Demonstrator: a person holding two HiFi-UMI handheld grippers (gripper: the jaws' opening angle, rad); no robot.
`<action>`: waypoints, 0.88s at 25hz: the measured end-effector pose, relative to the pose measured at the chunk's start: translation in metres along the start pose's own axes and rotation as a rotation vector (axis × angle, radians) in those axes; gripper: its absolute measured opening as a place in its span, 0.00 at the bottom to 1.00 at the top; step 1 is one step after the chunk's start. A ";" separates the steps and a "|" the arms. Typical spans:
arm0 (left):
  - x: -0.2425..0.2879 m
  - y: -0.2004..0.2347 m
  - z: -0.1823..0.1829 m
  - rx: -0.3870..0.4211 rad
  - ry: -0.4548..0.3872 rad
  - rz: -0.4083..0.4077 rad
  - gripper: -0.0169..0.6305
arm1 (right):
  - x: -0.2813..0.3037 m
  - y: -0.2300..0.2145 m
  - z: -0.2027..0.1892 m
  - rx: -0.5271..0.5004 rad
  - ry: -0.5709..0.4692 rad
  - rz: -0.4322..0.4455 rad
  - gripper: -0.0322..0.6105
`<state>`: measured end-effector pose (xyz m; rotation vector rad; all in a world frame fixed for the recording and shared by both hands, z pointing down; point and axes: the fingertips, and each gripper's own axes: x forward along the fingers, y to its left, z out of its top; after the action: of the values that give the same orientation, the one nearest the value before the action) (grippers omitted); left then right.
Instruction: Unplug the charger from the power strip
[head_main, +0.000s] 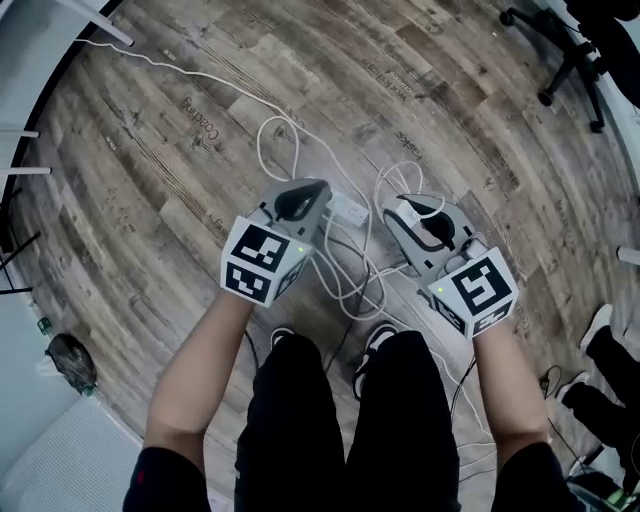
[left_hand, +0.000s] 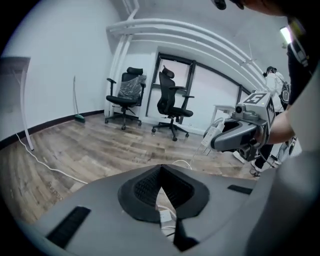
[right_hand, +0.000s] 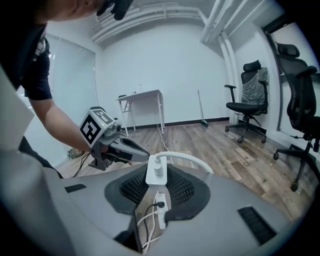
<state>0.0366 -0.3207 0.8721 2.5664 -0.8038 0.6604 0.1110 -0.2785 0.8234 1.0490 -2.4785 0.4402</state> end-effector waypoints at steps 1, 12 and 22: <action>-0.016 -0.009 0.021 0.004 -0.012 0.002 0.06 | -0.016 0.006 0.020 0.009 -0.017 0.001 0.21; -0.233 -0.095 0.240 -0.064 -0.190 0.078 0.06 | -0.196 0.061 0.221 0.108 -0.177 -0.093 0.21; -0.412 -0.153 0.355 -0.204 -0.323 0.147 0.06 | -0.339 0.111 0.363 0.226 -0.324 -0.181 0.21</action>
<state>-0.0562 -0.1924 0.3300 2.4732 -1.1088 0.1895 0.1538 -0.1585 0.3308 1.5289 -2.6210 0.5401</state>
